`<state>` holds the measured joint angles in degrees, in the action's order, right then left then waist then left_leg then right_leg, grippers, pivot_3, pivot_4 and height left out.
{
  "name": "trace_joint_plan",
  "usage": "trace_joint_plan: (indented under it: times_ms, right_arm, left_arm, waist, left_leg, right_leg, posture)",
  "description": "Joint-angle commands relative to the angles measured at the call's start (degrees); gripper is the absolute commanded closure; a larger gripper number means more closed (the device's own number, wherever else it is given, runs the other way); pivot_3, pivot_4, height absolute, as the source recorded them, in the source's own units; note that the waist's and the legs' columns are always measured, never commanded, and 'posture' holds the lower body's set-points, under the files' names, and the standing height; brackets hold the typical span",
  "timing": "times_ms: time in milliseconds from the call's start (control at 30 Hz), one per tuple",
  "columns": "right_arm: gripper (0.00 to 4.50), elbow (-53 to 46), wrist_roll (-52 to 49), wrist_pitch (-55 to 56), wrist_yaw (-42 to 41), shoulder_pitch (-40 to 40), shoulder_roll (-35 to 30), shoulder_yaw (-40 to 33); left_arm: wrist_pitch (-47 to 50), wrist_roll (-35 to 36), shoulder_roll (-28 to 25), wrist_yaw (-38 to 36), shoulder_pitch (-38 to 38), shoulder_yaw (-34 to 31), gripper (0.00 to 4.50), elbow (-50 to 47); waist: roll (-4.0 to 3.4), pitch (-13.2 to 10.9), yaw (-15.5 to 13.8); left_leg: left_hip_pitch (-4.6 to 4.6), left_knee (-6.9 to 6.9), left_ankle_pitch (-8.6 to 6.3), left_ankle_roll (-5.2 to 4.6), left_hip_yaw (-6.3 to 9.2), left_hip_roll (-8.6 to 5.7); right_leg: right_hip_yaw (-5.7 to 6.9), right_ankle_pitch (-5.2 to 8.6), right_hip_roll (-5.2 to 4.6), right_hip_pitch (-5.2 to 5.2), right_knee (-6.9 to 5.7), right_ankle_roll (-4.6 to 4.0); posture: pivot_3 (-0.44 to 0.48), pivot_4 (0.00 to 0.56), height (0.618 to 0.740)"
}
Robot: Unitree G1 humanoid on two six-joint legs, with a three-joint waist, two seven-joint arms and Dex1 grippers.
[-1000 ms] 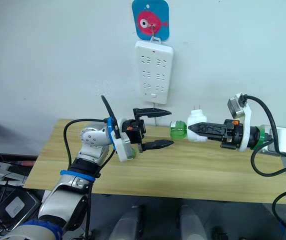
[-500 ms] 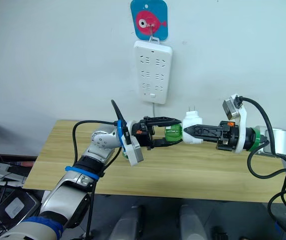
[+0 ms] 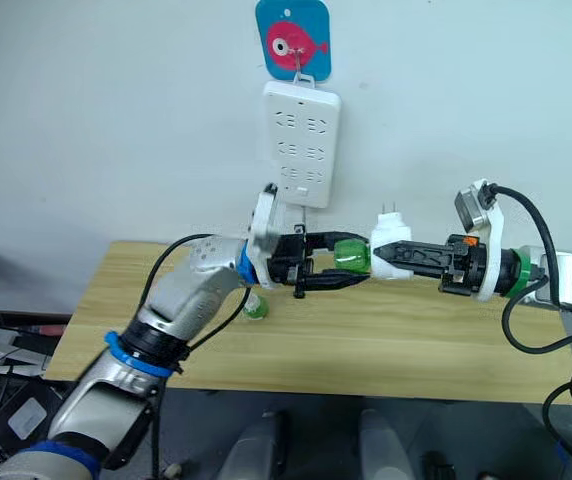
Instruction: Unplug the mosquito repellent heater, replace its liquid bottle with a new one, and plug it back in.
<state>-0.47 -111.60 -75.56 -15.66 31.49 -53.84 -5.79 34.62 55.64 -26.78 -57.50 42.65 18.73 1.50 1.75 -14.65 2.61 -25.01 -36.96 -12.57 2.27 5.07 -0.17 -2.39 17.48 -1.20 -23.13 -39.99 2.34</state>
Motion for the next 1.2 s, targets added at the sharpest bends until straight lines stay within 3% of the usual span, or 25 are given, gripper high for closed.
trace_joint_plan:
  times_ms: [33,233,467,700,900,967,1067,1200]
  right_arm:
    - [1.38,-2.8,-1.4,-0.6,-1.6,0.6,-1.3,-0.2]
    - [1.38,-2.4,-1.4,0.4,-0.8,0.2,-1.2,0.3]
    - [1.38,-1.8,-1.4,0.9,-0.5,0.2,-0.5,-0.5]
    - [1.38,-0.8,-1.4,1.1,0.1,-0.2,-0.3,-1.8]
    - [1.38,2.7,-1.4,1.5,2.7,0.6,0.9,-3.9]
    - [1.38,4.9,-1.4,1.3,3.6,1.1,1.2,-4.9]
    - [1.38,7.2,-1.4,0.5,4.5,1.5,1.3,-5.9]
    - [1.38,8.5,-1.4,-0.8,4.5,2.4,1.4,-6.0]
  left_arm:
    - [22.4,16.1,-0.3,3.8,3.1,-7.2,2.23,3.1]
    - [33.1,16.6,2.0,4.2,4.0,-11.4,2.23,9.3]
    - [36.6,15.4,4.7,5.1,4.1,-15.9,0.02,8.4]
    - [30.5,6.8,4.4,6.8,5.4,-19.9,0.02,13.3]
    - [7.2,-9.9,-2.8,-6.8,0.4,-14.4,0.02,-2.4]
    - [-12.8,-21.9,-3.0,-8.7,-3.3,-12.2,0.02,-4.7]
    - [-38.1,-34.0,-1.4,-9.0,-6.1,-12.0,0.02,-1.5]
    - [-74.6,-49.3,0.9,-4.0,-6.1,-11.7,0.02,10.7]
  waist:
    - [0.0,0.0,0.2]
    - [0.0,0.0,0.3]
    - [0.01,0.0,0.2]
    - [0.01,0.0,0.1]
    - [0.0,0.0,0.1]
    - [-0.01,0.0,-0.3]
    - [-0.01,0.0,-1.0]
    - [0.0,0.0,-1.5]
  left_leg:
    - [0.0,0.0,0.0,0.0,0.0,-0.01]
    - [0.0,0.0,0.0,0.0,-0.29,-0.04]
    - [0.01,0.0,0.0,0.01,-0.4,-0.02]
    - [0.01,0.0,0.0,0.01,-0.44,-0.04]
    - [0.0,0.07,0.0,0.01,-0.49,-0.02]
    - [0.0,0.08,0.0,0.01,-0.51,-0.04]
    - [0.01,0.04,0.0,0.02,-0.59,-0.07]
    - [0.0,0.03,0.0,0.01,-0.6,-0.09]
  right_leg:
    - [0.0,0.0,0.01,0.0,0.0,0.0]
    - [-0.03,0.0,0.01,-0.01,0.01,0.01]
    - [-0.06,0.0,-0.01,-0.01,0.01,0.0]
    - [-0.09,0.0,-0.05,-0.01,0.02,0.0]
    - [-0.13,0.0,-0.06,-0.04,0.06,0.0]
    - [-0.15,0.0,-0.1,-0.03,0.11,0.0]
    - [-0.21,-0.01,-0.13,-0.01,0.12,-0.02]
    - [-0.21,-0.01,-0.15,0.0,0.12,-0.02]
  posture:
    - [0.012,0.25,0.74]
    - [0.004,0.254,0.74]
    - [-0.005,0.256,0.74]
    - [-0.011,0.258,0.74]
    - [-0.002,0.261,0.74]
    - [0.009,0.261,0.74]
    - [0.025,0.261,0.74]
    - [0.025,0.261,0.74]
